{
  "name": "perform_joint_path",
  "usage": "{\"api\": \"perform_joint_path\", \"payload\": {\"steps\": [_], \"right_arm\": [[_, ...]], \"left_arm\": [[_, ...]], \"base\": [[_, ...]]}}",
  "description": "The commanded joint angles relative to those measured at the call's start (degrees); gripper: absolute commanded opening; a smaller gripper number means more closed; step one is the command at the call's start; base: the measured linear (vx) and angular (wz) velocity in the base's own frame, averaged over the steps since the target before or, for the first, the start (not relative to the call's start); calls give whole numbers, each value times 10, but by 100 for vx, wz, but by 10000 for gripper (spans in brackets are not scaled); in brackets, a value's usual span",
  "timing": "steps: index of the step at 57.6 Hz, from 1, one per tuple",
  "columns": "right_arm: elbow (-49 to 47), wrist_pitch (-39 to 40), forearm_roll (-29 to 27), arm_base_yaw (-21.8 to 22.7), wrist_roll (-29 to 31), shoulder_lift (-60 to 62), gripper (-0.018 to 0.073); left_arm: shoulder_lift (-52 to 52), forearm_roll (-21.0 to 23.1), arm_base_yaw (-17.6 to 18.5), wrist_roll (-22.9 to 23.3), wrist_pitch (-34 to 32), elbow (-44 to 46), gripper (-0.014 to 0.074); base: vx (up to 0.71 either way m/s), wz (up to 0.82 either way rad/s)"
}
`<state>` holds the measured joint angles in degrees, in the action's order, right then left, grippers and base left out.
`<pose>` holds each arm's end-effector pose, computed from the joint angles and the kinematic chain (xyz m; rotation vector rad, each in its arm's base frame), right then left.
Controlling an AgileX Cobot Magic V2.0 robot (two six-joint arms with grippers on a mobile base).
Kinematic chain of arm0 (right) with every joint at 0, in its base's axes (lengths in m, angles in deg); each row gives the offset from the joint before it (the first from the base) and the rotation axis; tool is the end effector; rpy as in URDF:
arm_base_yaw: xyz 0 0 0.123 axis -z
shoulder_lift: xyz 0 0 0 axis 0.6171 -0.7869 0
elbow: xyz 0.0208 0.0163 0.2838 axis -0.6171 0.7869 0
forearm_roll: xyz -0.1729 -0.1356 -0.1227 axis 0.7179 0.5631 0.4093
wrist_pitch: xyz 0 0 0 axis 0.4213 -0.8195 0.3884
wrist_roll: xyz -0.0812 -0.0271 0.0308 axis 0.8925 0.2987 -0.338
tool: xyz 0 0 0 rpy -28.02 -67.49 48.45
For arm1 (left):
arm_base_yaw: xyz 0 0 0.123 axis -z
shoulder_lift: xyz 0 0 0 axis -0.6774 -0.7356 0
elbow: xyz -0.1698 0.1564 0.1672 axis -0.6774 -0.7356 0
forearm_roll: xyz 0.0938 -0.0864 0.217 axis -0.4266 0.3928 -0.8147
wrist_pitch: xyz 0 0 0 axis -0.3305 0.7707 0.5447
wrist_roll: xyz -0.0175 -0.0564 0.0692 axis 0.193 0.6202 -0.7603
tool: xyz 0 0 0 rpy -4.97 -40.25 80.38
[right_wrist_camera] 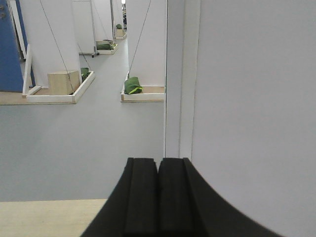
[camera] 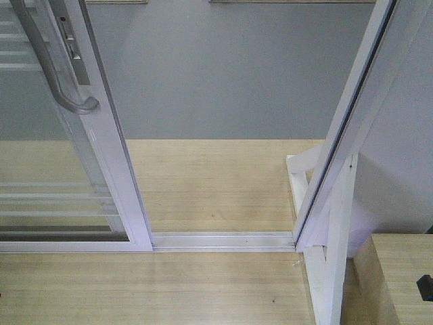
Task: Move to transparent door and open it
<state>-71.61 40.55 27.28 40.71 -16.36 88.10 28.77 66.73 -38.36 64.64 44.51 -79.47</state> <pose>0.0566 -0.0030 0.1921 0.0541 1.6304 -0.0263 0.0567 -0.0037 0.1940 0.0752 1.6036 -0.0346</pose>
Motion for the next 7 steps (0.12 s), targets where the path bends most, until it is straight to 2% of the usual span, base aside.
{"api": "perform_joint_path", "payload": {"steps": [1, 7], "right_arm": [[2, 46, 2, 2, 5, 10, -6], [2, 46, 2, 2, 5, 10, -6]], "left_arm": [[8, 5, 3, 0, -48, -9, -7], [8, 5, 3, 0, -48, -9, -6]], "base": [[0, 0], [0, 0]]}}
